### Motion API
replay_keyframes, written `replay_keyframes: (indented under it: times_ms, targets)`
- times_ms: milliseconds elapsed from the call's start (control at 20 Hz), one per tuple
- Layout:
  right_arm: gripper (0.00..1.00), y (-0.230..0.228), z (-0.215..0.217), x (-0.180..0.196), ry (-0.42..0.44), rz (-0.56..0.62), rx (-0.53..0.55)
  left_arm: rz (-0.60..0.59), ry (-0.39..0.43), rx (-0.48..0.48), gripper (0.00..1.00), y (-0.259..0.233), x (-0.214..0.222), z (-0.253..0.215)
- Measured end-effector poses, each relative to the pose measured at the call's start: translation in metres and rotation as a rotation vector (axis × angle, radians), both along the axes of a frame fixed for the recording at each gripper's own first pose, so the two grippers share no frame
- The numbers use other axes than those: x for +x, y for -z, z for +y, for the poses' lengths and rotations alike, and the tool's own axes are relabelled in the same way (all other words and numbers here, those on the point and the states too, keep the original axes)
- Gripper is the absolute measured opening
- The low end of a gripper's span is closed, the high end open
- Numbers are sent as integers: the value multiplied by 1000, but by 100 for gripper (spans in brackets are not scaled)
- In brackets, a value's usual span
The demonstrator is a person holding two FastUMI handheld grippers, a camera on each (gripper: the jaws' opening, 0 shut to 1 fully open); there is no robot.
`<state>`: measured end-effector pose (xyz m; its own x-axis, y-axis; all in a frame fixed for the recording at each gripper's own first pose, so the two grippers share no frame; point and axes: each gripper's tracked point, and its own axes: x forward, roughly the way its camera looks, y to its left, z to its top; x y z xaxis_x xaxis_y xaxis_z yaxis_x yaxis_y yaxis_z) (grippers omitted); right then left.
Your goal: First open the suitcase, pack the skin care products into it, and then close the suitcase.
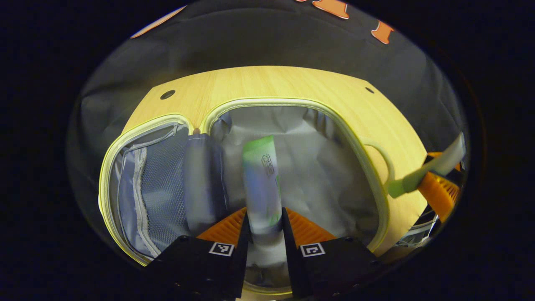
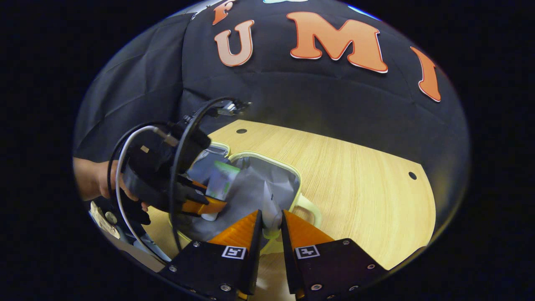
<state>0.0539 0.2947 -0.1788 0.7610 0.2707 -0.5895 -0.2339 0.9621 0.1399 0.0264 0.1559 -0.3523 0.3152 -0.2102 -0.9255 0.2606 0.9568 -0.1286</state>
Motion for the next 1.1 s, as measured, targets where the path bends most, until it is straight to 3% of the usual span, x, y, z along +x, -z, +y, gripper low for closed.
replay_keyframes:
  times_ms: [200, 350, 500, 600, 800, 950, 1000, 1100]
  targets:
    - [29, 12, 9, 5, -3, 51, 32, 21, -39, 7, 43, 23, 7, -3]
    - [29, 19, 10, 11, 2, 81, 53, -33, -44, -36, 49, -2, 1, -5]
    - [29, 25, 16, 15, -12, 106, 61, -149, -51, -45, 76, -43, -4, 7]
    - [29, 35, 26, 14, -40, 141, 59, -228, -76, -33, 81, -67, -3, 27]
    - [29, 53, 48, 14, -61, 196, 49, -358, -228, -14, 82, -103, 7, 101]
    - [29, 71, 57, 15, -53, 245, 21, -381, -356, 31, 85, -119, -3, 176]
    - [24, 78, 56, 14, -41, 271, 11, -385, -401, 36, 85, -125, -6, 199]
    - [31, 86, 59, 17, -17, 299, 9, -391, -492, 39, 85, -127, -12, 255]
